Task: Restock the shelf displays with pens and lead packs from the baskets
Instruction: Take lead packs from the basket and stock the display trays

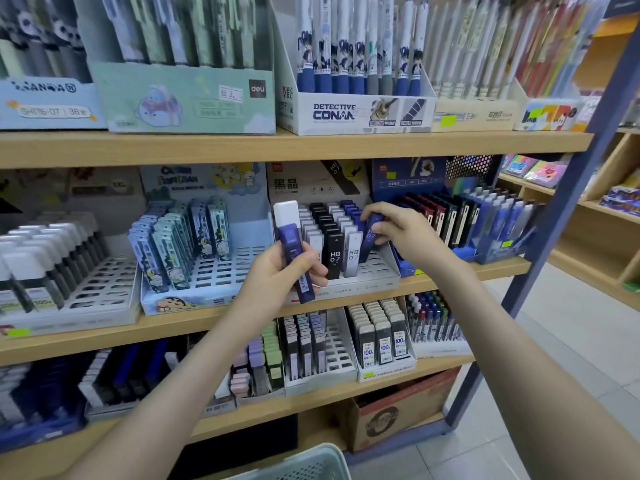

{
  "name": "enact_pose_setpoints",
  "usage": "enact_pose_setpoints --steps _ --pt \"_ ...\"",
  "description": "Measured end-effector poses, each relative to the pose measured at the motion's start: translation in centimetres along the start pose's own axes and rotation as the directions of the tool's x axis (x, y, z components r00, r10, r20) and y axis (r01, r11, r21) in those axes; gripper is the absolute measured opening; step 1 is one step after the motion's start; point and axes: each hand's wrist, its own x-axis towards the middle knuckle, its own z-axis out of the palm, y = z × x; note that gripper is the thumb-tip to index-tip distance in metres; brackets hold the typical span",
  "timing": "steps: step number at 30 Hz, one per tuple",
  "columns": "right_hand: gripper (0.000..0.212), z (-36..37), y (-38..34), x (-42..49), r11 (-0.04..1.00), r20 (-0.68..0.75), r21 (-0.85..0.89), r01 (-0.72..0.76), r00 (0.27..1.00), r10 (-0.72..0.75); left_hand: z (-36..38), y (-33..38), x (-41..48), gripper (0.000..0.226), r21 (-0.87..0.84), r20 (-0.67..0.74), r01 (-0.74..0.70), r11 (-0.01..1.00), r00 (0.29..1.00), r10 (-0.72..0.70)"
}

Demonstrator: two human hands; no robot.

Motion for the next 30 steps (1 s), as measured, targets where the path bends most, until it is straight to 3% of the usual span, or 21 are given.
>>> enact_pose_setpoints --steps 7,11,15,19,21,22,24,27,30 --pt "0.023 1.2 1.0 0.2 0.999 -0.093 -0.007 0.05 0.994 -0.05 0.0 -0.5 0.0 0.008 -0.023 -0.015 0.0 1.0 1.0 0.0" --pt "0.019 2.1 1.6 0.3 0.964 -0.089 -0.226 0.14 0.983 -0.164 0.2 -0.5 0.2 0.008 -0.023 -0.01 0.004 1.0 1.0 -0.004" --pt "0.032 2.4 2.5 0.4 0.866 -0.104 -0.437 0.242 0.943 -0.316 0.4 -0.4 0.1 0.007 0.005 0.002 0.02 1.0 1.0 -0.02" --pt "0.051 2.7 2.9 -0.7 0.762 -0.158 -0.598 0.247 0.896 -0.415 0.8 -0.2 -0.2 0.006 -0.002 0.068 0.057 0.998 0.996 -0.057" --pt "0.044 2.3 1.2 -2.0 0.827 -0.248 -0.508 0.242 0.878 -0.409 1.1 -0.1 -0.3 0.006 -0.022 0.093 0.067 0.998 0.994 -0.065" --pt "0.037 2.2 -0.3 -3.0 0.907 -0.283 -0.36 0.217 0.901 -0.328 1.2 -0.2 -0.3 0.005 -0.027 0.096 0.068 0.997 0.993 -0.065" --pt "0.022 2.4 -3.5 -5.0 0.992 -0.211 -0.02 0.122 0.97 -0.123 1.7 -0.2 -0.3 0.004 0.008 0.086 0.052 0.999 0.995 -0.053" --pt "0.021 3.6 -6.4 -6.8 0.994 -0.089 0.11 0.017 0.996 -0.007 2.6 -0.2 -0.2 0.009 0.333 0.032 -0.024 0.943 0.999 0.014" --pt "0.018 4.0 -6.7 -7.1 0.983 -0.113 0.182 -0.038 0.992 0.06 3.4 0.3 -0.3 0.015 0.587 0.056 -0.085 0.805 0.996 0.064"
